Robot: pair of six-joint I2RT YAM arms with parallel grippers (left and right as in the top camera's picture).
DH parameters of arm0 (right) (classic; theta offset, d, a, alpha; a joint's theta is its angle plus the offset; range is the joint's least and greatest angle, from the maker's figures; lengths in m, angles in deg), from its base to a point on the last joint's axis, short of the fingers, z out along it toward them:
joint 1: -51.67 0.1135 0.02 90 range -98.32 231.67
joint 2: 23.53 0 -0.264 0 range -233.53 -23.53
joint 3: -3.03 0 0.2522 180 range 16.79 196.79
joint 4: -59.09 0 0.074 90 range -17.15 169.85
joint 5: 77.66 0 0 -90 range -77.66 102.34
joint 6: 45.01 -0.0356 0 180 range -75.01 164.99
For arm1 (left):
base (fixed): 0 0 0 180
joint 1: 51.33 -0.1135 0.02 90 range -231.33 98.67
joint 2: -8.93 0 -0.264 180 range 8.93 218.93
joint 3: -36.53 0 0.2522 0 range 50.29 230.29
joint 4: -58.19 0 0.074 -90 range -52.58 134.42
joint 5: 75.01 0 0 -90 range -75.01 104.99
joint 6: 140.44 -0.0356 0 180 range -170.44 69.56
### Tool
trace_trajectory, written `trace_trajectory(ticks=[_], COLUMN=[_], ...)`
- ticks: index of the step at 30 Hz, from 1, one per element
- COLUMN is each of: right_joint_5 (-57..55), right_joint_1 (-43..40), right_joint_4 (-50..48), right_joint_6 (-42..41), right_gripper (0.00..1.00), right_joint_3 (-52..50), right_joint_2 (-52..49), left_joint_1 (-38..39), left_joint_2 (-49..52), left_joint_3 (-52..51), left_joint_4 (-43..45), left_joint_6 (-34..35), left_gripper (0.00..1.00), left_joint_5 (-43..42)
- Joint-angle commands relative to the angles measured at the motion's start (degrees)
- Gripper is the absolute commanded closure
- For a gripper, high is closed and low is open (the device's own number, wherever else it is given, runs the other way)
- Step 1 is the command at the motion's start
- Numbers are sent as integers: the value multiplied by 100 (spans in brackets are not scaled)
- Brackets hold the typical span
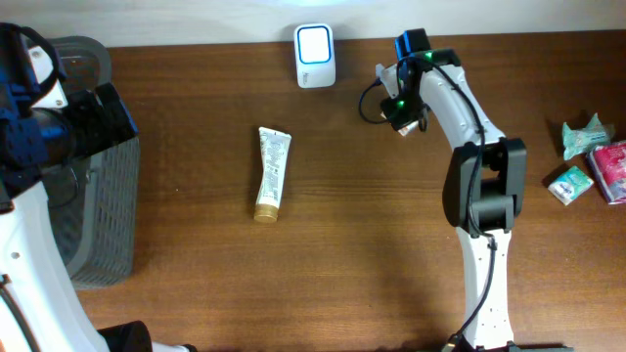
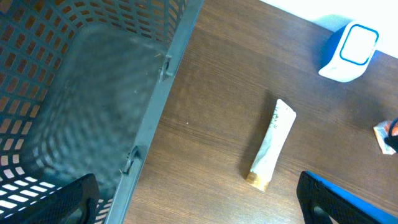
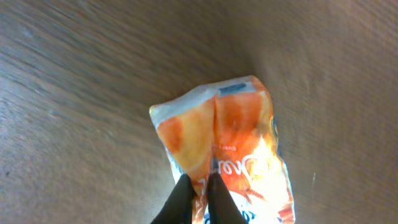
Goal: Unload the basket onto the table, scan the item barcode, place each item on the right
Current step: 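Carry the orange pack to the right edge and release it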
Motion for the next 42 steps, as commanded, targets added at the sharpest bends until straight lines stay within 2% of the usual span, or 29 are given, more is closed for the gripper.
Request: trace_trajectory(ticks=[1, 2, 4, 7, 8, 9, 11, 12, 13, 14, 15, 16, 18, 21, 23, 25, 26, 27, 30, 34, 36, 38, 39, 40, 41, 42], right_joint_5=[868, 1786, 2997, 3276, 3567, 3862, 3832, 3311, 2417, 1134, 634, -321, -1056, -1812, -1915, -1917, -1917, -1915, -1978, -2146, -2153, -2142, -1902, -1746, -1578, -1534], right_joint_1=[-417, -660, -1582, -2881, -3071, -3123, -2741, -2409, -2002, -1351, -1069, -581, -79, 358, 424, 422, 422, 417, 286, -1202, -1902, -2629, -3062, -3200, -3388, -3469], right_joint_4=[702, 911, 1036, 1670, 1912, 2142, 2087, 2004, 1875, 1648, 1526, 1296, 1099, 321, 22, -369, -511, -483, -142, 1460, 1827, 1923, 1919, 1917, 1919, 1917], right_joint_6=[-1224, -1239, -1803, -1742, -1381, -876, -520, -525, -527, -551, -551, -778, -876, -960, -1049, -1045, -1045, -1060, -1331, -2083, -2129, -2743, -2850, -2850, -2850, -2852], right_gripper=[96, 96, 96, 96, 96, 87, 59, 51, 51, 47, 42, 40, 40, 41, 50, 53, 64, 96, 96, 96, 96, 96, 91, 62, 16, 5], right_joint_3=[404, 619, 750, 732, 732, 732, 732, 732, 730, 730, 730, 730, 640, 7, -372, -933, -1165, -1222, -929, 634, 848, 826, 826, 826, 826, 826], right_joint_2=[380, 503, 612, 603, 603, 603, 601, 601, 597, 564, 546, 490, 354, 271, 271, 269, 269, 269, 350, 431, 431, 428, 426, 426, 426, 426], left_joint_1=[-22, -22, -22, -22, -22, -22, -22, -22, -22, -22, -22, -22, -24, -22, -24, -22, -22, -24, -22, -22, -22, -22, -22, -22, -22, -22], left_joint_2=[-24, -24, -24, -24, -24, -24, -24, -24, -24, -24, -24, -24, -24, -24, -24, -24, -24, -24, -24, -24, -24, -24, -24, -24, -24, -24], left_joint_3=[13, 13, 13, 13, 13, 13, 13, 13, 13, 15, 13, 13, 13, 13, 15, 15, 13, 13, 13, 13, 13, 13, 13, 13, 13, 13], left_joint_4=[-2, -2, -2, -2, -2, -2, -2, -2, -2, -2, -2, -2, -2, -2, -2, -2, -2, -2, -2, -2, -2, -2, -2, -2, -2, -2], left_joint_6=[-72, -72, -72, -72, -72, -72, -72, -72, -72, -72, -72, -72, -72, -72, -72, -72, -72, -72, -72, -72, -72, -72, -72, -72, -72, -72], left_gripper=[1, 1, 1, 1, 1, 1, 1, 1, 1, 1, 1, 1, 1, 1, 1, 1, 1, 1, 1, 1, 1, 1, 1, 1, 1, 1], left_joint_5=[22, 22, 22, 22, 22, 22, 22, 22, 22, 22, 22, 22, 22, 22, 22, 22, 22, 22, 22, 22, 22, 22, 22, 22, 22, 22])
